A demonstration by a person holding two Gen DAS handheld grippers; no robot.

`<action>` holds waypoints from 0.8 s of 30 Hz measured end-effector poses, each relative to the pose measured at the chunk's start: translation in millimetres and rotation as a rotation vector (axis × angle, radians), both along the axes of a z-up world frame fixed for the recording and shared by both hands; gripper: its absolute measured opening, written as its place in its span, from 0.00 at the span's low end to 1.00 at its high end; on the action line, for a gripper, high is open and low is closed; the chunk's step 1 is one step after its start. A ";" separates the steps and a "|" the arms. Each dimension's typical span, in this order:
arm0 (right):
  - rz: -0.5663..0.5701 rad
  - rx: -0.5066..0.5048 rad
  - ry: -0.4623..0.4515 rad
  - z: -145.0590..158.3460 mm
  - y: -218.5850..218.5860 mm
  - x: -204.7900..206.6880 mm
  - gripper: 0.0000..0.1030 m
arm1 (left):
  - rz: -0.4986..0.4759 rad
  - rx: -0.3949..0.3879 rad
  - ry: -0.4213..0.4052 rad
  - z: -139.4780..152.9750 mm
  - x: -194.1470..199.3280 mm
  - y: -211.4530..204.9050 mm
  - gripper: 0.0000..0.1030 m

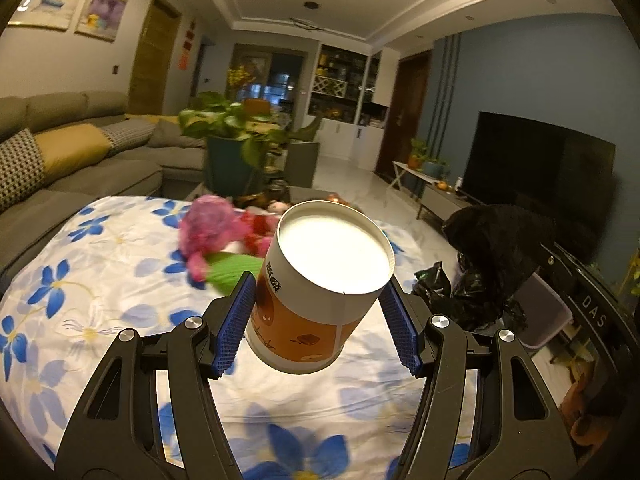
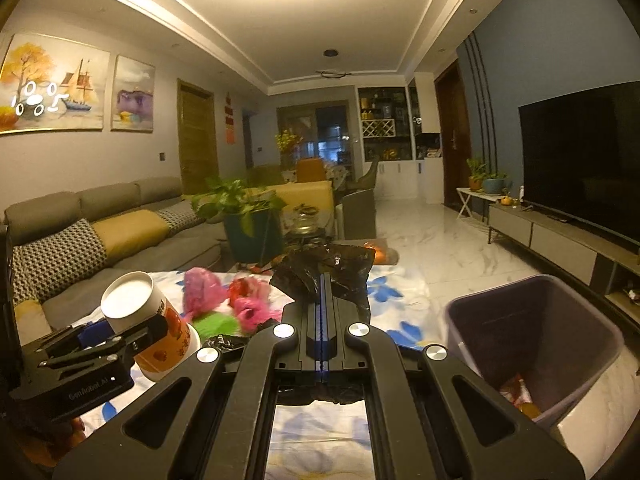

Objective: Collect trash
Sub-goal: 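Carry the cup and black bag over the grey bin and open both grippers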

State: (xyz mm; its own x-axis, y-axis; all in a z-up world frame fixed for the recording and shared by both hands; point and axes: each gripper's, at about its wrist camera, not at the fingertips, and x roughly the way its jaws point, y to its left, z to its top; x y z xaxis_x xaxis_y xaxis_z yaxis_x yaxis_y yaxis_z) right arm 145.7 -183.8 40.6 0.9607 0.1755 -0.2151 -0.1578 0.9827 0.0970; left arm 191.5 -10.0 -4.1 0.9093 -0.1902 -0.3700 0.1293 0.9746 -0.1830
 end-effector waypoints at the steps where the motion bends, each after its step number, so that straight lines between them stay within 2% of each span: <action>1: -0.009 0.001 -0.001 0.7 -6.0 -1.0 0.01 | -0.012 0.004 -0.001 1.2 0.5 -7.6 0.60; 24: -0.259 0.047 0.000 -3.6 -137.8 -1.4 0.01 | -0.240 0.030 -0.028 11.0 29.2 -142.8 0.60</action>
State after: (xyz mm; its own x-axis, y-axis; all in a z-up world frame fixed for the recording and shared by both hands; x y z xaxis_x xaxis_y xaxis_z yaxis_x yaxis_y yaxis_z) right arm 144.3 -321.6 37.0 0.9748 -0.0669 -0.2130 0.0989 0.9847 0.1433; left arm 220.7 -152.8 6.9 0.8494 -0.3912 -0.3542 0.3623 0.9203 -0.1475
